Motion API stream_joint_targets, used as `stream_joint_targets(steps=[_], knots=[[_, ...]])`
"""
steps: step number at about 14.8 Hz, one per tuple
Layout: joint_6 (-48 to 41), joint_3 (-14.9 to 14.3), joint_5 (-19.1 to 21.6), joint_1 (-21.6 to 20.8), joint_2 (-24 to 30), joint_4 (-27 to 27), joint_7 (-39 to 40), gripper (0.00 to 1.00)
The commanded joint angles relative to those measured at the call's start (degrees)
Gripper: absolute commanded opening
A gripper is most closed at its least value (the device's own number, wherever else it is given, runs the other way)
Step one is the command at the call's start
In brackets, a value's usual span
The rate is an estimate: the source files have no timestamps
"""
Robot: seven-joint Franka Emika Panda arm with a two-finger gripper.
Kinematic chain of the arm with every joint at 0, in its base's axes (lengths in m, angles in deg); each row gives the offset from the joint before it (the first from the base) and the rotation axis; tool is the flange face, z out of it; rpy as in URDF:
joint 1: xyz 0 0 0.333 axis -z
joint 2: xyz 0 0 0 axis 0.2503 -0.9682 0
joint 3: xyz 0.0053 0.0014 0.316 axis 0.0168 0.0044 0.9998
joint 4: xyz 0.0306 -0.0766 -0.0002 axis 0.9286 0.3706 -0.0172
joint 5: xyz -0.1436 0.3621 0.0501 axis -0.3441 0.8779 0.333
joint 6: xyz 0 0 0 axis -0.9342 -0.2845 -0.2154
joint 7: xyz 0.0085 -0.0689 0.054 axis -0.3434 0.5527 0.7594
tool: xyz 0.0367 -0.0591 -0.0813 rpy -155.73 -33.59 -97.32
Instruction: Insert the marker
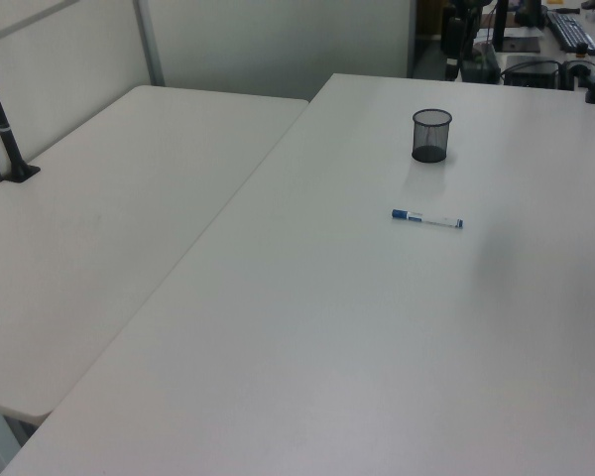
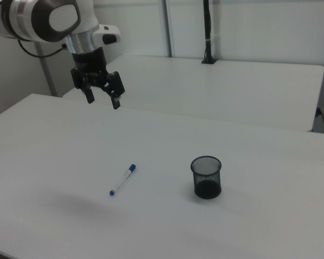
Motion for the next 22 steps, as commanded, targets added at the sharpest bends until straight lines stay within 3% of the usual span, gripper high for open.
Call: stream_joint_targets(steps=[1,14,16,18,20,22], knots=[[0.63,-0.58,1.09,-0.53,0.75,0.62,1.73,1.0],[0.8,-0.84,1.0,-0.09,0.67,0.62,2.26,1.0],[0.8,-0.76,0.48,0.7,0.23,1.14,8.55,1.0],[0.71,-0.84,0.12,1.83,-1.0,1.84,19.88,1.0],[2.72,-0.76,-2.24,2.1,-3.46,2.38,20.19,1.0],[10.69,-0.76,-2.25,2.1,-4.26,7.01,17.57,1.0]])
